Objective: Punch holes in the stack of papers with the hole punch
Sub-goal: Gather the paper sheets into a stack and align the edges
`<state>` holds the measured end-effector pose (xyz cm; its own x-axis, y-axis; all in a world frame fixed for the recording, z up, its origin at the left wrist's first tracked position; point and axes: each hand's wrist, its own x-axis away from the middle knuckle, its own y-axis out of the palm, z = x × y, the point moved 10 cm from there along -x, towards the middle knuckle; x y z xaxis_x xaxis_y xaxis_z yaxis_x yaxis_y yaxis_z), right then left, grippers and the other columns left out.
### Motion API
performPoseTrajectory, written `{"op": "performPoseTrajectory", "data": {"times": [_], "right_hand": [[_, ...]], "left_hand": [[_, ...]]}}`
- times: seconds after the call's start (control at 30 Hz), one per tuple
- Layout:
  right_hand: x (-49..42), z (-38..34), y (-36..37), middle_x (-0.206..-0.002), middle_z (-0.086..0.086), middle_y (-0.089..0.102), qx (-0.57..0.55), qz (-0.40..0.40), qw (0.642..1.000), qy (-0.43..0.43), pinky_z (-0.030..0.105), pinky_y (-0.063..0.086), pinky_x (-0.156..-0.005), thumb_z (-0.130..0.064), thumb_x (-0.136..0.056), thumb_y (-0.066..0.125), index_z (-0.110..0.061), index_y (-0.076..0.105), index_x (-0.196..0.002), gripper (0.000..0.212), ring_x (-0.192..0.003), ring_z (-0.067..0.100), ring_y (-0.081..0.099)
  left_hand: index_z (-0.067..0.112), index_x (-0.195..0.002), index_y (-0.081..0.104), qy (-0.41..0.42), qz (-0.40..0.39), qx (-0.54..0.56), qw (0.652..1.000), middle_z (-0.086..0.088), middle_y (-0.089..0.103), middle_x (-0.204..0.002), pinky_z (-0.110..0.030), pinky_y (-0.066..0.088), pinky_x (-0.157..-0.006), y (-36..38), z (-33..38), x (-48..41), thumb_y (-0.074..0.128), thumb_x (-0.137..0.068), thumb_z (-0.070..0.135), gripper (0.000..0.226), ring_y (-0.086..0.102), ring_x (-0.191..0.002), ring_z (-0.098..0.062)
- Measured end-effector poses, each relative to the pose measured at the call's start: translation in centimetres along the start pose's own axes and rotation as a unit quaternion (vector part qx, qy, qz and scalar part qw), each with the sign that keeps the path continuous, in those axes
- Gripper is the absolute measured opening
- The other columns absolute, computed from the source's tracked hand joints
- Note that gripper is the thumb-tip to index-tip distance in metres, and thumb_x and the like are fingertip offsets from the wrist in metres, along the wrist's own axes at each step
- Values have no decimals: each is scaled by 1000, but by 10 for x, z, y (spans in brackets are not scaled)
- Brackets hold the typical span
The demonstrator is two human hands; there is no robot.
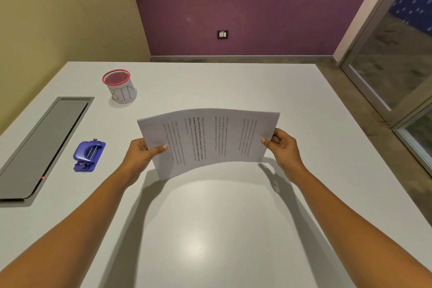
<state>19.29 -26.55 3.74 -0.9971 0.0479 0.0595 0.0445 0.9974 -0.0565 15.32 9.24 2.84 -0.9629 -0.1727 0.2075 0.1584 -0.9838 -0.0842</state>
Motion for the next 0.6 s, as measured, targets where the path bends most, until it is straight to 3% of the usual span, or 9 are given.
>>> {"op": "performPoseTrajectory", "data": {"times": [0.13,0.27,0.43,0.53,0.6], "right_hand": [[-1,-3,-3,-96,-7,67,-5,15,1000,-5,13,52,-75,-1,-87,57,-18,62,-100,22,-87,-2,63],[-2,-8,-1,-95,-8,67,-10,9,1000,-13,8,51,-69,-2,-87,58,-20,62,-96,21,-82,-6,65],[2,-4,-14,-112,-2,59,69,80,994,-11,17,43,-87,-7,-84,64,-11,54,-117,34,-107,9,54],[15,1,-21,-97,0,62,71,126,989,-16,6,46,-76,-4,-83,64,-9,57,-108,27,-93,13,57],[24,13,-15,-80,1,62,82,102,991,3,7,48,-70,0,-83,62,-7,61,-93,12,-79,17,57]], "left_hand": [[13,-106,63,11,7,7,1000,1,68,-98,-39,47,-90,1,6,0,64,-83,5,25,63,-94,-23],[13,-106,63,7,2,12,1000,4,68,-97,-34,48,-84,2,6,0,63,-84,8,23,64,-91,-17],[10,-107,64,-1,28,11,1000,8,71,-88,-25,52,-70,3,1,1,59,-88,12,20,68,-76,-7],[13,-102,65,-9,44,19,999,14,74,-73,-22,52,-61,3,0,4,58,-88,10,15,70,-67,-6],[10,-105,65,-17,54,26,998,7,74,-78,-28,50,-60,5,-4,6,58,-88,9,18,68,-68,-14]]}}
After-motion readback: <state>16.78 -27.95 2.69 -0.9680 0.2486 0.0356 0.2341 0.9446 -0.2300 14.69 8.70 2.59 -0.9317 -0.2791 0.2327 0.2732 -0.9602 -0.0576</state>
